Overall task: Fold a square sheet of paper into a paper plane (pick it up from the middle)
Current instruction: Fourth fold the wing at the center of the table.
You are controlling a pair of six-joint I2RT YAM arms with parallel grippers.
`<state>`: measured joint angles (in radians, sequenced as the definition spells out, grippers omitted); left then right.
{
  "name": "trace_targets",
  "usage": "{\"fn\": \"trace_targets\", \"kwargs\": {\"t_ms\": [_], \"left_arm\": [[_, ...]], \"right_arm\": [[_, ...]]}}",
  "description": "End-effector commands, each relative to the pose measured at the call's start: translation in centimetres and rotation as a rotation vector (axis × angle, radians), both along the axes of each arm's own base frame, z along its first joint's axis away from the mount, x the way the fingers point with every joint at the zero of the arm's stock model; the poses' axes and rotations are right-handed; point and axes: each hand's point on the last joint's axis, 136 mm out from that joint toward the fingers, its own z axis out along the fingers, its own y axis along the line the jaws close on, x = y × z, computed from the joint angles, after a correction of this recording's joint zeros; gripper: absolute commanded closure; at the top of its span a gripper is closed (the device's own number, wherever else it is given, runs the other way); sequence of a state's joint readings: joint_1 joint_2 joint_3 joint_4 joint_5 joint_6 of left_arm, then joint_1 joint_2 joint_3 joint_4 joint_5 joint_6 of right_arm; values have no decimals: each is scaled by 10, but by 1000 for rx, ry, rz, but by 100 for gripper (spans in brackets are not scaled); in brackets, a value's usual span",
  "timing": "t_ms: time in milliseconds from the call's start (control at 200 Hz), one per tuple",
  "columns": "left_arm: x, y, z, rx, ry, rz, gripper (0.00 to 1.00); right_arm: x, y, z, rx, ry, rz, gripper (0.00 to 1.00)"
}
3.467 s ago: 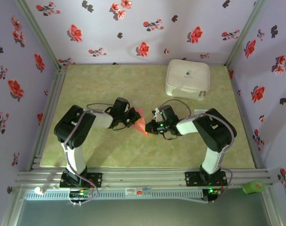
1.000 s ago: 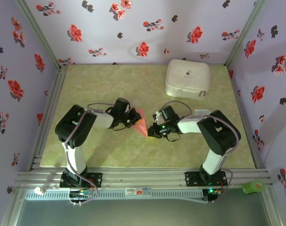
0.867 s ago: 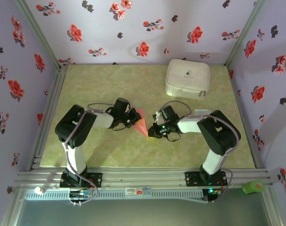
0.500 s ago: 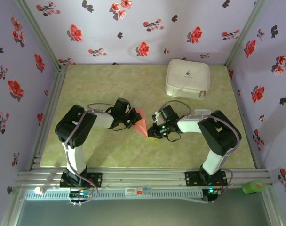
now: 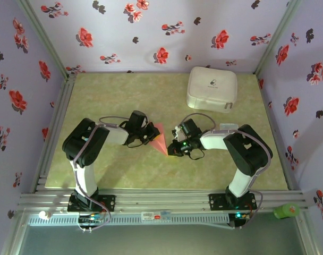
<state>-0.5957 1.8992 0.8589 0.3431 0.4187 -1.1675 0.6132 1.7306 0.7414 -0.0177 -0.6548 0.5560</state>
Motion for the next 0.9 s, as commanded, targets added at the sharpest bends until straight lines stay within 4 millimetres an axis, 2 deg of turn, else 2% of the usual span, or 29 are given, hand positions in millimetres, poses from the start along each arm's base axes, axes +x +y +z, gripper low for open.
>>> {"fn": "trace_targets", "kwargs": {"t_ms": [0,80,285,405,455,515,575,670,770,895], "left_arm": [[-13,13,-30,78,63,6,94],[-14,14,-31,80,64,5,94],[-15,15,-32,83,64,5,95],[-15,15,-33,84,63,5,95],[-15,15,-33,84,62,4,95],[-15,16,-33,85,63,5,95],[-15,15,-33,84,62,5,95],[-15,15,-34,86,62,4,95],[-15,15,-34,84,63,6,95],[-15,15,-34,83,64,6,95]], "right_arm": [[-19,-22,-17,-120,70,-5,94],[-15,-20,-10,-102,47,-13,91],[3,-17,24,-54,-54,-73,71],[11,-16,38,-30,-89,-96,67],[11,-8,44,14,-82,-88,69],[11,4,53,89,-62,-65,77],[12,14,53,116,-36,-59,86],[15,28,51,125,-21,-38,94],[17,39,48,116,-20,-20,97],[18,45,34,77,-2,-13,98]]}}
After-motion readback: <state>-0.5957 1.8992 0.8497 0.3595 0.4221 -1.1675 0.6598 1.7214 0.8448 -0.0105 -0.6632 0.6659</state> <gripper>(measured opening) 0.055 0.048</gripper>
